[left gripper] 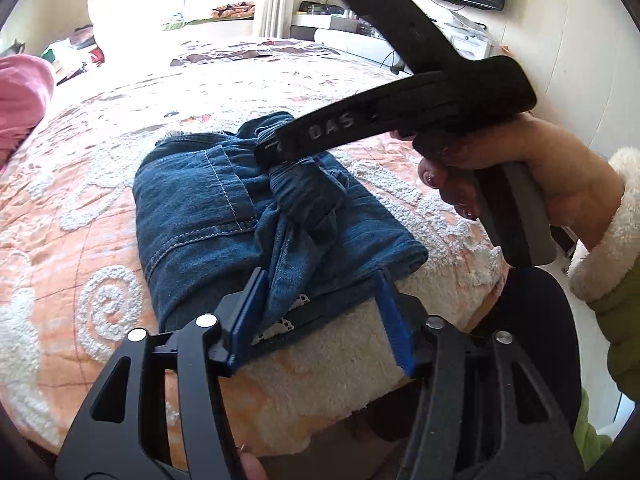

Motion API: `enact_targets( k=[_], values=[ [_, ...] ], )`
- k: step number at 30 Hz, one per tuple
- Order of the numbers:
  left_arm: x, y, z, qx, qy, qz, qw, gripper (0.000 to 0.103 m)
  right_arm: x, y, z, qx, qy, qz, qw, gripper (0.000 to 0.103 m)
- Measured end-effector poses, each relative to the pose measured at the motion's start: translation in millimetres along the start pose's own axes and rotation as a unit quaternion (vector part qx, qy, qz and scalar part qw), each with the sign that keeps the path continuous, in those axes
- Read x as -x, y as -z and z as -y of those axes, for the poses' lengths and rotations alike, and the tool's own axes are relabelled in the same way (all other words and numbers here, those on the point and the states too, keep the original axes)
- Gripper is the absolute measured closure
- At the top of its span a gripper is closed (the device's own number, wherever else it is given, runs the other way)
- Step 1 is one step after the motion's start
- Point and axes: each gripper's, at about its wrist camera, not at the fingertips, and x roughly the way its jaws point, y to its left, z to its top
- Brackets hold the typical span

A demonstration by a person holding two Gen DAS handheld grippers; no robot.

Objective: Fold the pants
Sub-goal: 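Lay the folded leg down and open the right tool, withdrawing it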

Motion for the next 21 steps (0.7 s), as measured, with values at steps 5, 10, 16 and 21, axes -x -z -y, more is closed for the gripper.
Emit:
enact_targets(
  k=[5,10,16,21],
  values=[
    [16.3,-5.2,1.0,0.000,-0.008,0.012,0.9999,0.044,31.1,1.7,5.0,-0.022,-0.015,0.035,0.999,0.038],
    [32.0,-9.4,1.8,0.000,-0.013,0.025,0.9996,0.038,53.9,5.7,11.6,-0.035,-0.016,0.060,0.997,0.033],
    [46.0,-14.6,3.3,0.000,-0.021,0.035,0.9992,0.033,73.9,14.2,19.5,-0.051,-0.015,0.081,0.995,0.029],
    [56.5,-17.7,4.3,0.003,-0.025,0.043,0.9987,0.027,88.2,22.5,22.9,-0.059,-0.013,0.096,0.994,0.025]
  ],
)
